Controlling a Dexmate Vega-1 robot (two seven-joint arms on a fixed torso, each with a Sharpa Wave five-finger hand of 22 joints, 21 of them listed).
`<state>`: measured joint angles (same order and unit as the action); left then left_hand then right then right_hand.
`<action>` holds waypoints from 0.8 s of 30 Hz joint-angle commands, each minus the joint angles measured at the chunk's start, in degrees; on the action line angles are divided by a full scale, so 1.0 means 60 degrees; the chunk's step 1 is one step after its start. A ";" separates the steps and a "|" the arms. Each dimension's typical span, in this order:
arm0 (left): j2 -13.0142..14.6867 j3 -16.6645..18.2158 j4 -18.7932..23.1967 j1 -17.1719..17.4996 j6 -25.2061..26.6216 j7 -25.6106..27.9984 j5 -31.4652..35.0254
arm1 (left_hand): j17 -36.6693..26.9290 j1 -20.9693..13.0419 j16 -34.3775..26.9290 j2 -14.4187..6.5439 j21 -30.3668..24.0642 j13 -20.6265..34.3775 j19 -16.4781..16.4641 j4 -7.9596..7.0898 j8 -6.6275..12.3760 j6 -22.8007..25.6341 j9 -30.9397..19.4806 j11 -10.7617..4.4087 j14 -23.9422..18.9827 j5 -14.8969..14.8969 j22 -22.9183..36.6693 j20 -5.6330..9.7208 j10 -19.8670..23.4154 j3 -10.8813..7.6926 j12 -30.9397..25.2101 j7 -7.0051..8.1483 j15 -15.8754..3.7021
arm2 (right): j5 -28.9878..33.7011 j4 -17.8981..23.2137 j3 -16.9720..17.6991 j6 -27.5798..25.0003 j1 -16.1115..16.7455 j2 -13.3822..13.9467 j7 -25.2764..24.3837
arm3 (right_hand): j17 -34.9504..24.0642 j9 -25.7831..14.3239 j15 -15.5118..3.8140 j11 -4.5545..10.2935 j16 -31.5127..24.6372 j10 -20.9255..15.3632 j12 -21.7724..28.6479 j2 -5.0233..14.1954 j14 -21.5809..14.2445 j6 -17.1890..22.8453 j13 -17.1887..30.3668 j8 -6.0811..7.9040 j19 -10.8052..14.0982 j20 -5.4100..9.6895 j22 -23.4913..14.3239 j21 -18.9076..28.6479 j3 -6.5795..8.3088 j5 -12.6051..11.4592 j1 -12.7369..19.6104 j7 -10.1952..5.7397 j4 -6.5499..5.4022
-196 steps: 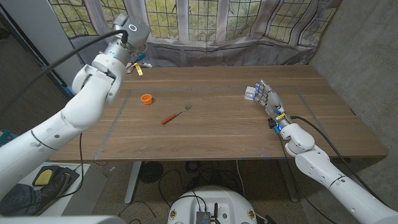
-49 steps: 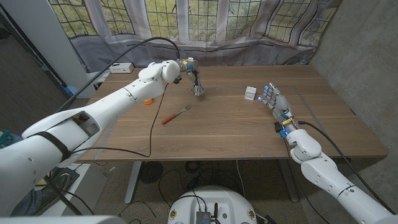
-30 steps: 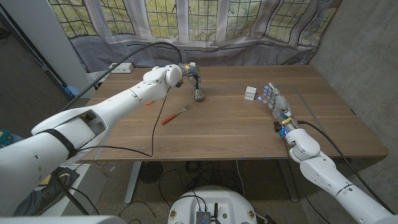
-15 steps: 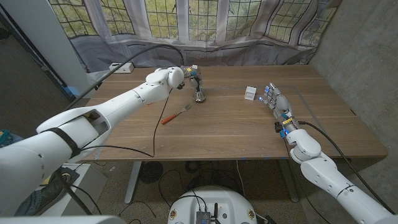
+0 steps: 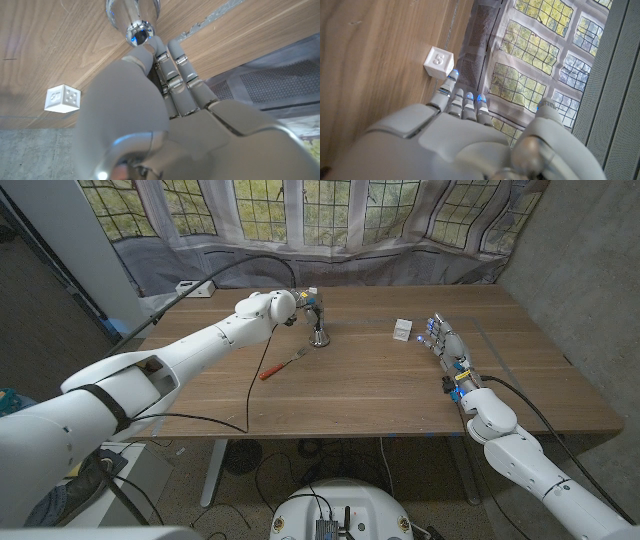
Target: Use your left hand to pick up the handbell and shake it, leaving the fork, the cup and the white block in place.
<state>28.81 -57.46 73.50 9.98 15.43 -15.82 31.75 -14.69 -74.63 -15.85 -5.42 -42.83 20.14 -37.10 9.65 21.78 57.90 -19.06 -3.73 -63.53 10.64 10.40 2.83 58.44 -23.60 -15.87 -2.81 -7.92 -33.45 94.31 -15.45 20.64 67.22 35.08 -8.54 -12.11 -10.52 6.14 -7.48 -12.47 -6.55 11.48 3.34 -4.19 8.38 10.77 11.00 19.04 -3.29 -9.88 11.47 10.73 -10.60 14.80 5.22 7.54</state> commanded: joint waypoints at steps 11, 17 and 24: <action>0.0236 -0.0338 0.0152 -0.0383 -0.0212 -0.1084 0.0170 | 0.0340 0.0712 0.0896 -0.0083 0.0564 0.3122 0.1720 -0.0365 -0.1272 -0.2056 0.0197 0.0036 0.2424 0.0191 -0.0069 -0.1179 -0.1954 0.0439 0.0972 0.0121 0.0544 | 0.0132 0.0176 0.0006 -0.0036 0.0139 -0.0040 -0.0208 | -0.0040 -0.0033 0.0014 -0.0021 0.0062 0.0004 -0.0011 0.0020 -0.0076 0.0092 0.0057 0.0013 0.0040 -0.0079 -0.0028 -0.0019 -0.0044 0.0027 0.0055 -0.0008 0.0001; 0.0490 -0.0468 0.0587 -0.0612 -0.0143 -0.2021 0.0446 | 0.0468 0.1848 0.0994 0.0028 0.1652 0.2359 0.3206 -0.0467 -0.1981 -0.4669 0.0552 0.0708 0.6115 0.0237 -0.0080 -0.2386 -0.5279 0.0789 0.1033 0.0106 0.1653 | 0.0190 0.0274 0.0011 -0.0075 0.0184 0.0000 -0.0250 | -0.0041 -0.0033 0.0007 -0.0026 0.0049 -0.0016 -0.0005 0.0015 -0.0109 0.0096 0.0056 0.0015 0.0037 -0.0087 -0.0028 -0.0021 -0.0048 0.0028 0.0050 -0.0005 -0.0001; 0.0891 -0.0078 0.1120 -0.0541 -0.0265 -0.2532 0.0223 | 0.0626 0.3299 0.0939 -0.0060 0.3010 0.1503 0.4924 -0.0765 -0.1994 -0.7883 0.0995 0.1315 0.8876 0.0140 -0.0032 -0.2542 -0.8174 0.1373 0.0961 0.0013 0.2537 | 0.0185 0.0270 -0.0035 -0.0137 0.0184 -0.0048 -0.0282 | -0.0042 -0.0034 0.0010 -0.0009 0.0050 -0.0015 -0.0006 0.0022 -0.0106 0.0098 0.0056 0.0015 0.0047 -0.0108 -0.0028 -0.0018 -0.0046 0.0027 0.0051 -0.0026 -0.0002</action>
<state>31.11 -59.61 75.90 7.03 14.32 -25.52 33.47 -10.97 -56.81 -9.91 -5.65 -26.56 30.26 -9.98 5.44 9.91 14.69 -13.60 3.15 -13.28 11.67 10.01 -12.21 13.28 -16.09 -9.87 -2.35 6.09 -32.56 95.62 -15.42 20.24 68.14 34.93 -9.85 -12.11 -10.52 5.91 -7.48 -12.46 -6.55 11.48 3.34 -4.41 8.60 10.77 11.00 19.35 -3.61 -9.88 11.47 10.73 -10.59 14.80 5.00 7.54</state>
